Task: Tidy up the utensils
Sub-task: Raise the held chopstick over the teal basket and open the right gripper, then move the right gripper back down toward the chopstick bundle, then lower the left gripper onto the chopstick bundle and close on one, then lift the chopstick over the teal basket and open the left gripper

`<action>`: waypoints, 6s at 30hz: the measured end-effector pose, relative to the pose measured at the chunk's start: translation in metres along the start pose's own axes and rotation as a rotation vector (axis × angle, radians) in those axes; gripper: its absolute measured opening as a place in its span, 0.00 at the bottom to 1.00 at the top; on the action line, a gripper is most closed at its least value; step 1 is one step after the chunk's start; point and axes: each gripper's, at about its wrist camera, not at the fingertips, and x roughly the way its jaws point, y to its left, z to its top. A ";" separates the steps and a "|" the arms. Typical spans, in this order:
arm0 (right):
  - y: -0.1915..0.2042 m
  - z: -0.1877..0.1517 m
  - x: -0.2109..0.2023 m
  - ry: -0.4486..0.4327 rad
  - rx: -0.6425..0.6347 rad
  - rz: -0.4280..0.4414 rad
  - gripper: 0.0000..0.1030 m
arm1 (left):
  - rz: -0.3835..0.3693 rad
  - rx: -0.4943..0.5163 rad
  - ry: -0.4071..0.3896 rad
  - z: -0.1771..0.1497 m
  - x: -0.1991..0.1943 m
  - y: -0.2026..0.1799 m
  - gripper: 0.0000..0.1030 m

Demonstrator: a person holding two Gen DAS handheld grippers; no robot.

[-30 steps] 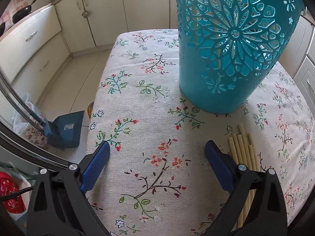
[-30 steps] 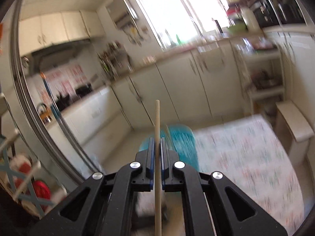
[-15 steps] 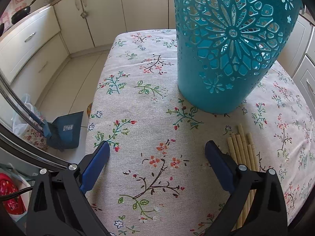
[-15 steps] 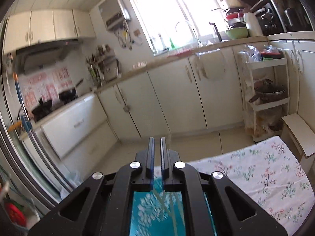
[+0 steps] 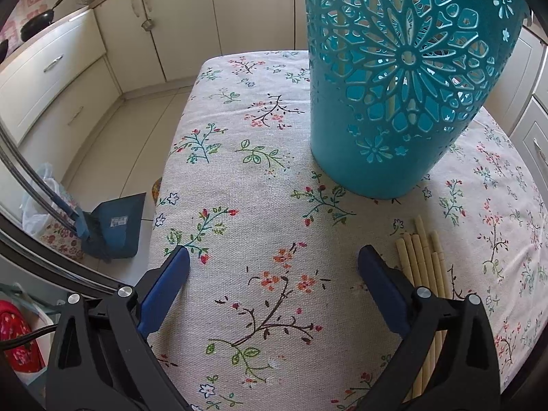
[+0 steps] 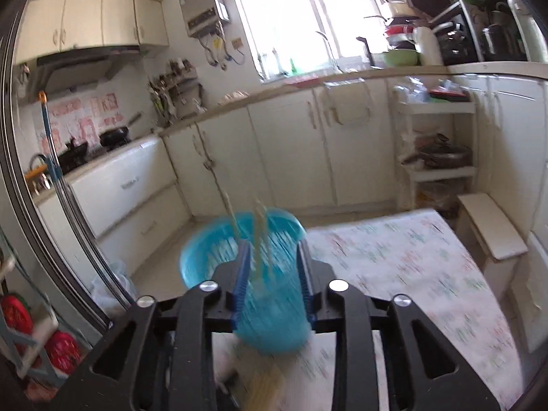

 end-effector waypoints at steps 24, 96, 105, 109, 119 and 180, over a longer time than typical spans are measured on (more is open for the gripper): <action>-0.011 -0.084 0.028 0.411 -0.122 -0.254 0.63 | 0.003 -0.001 0.000 -0.002 0.000 0.004 0.93; 0.015 -0.125 0.058 0.498 -0.188 -0.192 0.69 | 0.004 -0.005 0.000 -0.002 0.005 0.001 0.93; 0.019 -0.125 0.055 0.499 -0.218 -0.148 0.49 | 0.003 -0.005 0.000 -0.002 0.005 0.001 0.93; 0.018 -0.123 0.054 0.512 -0.220 -0.122 0.40 | 0.003 -0.005 0.000 -0.002 0.005 0.001 0.92; -0.003 -0.116 0.052 0.575 -0.147 -0.080 0.17 | -0.053 -0.023 -0.031 -0.008 -0.010 0.002 0.92; -0.001 -0.118 0.051 0.557 -0.146 -0.067 0.33 | -0.336 -0.066 -0.468 0.122 -0.225 -0.002 0.05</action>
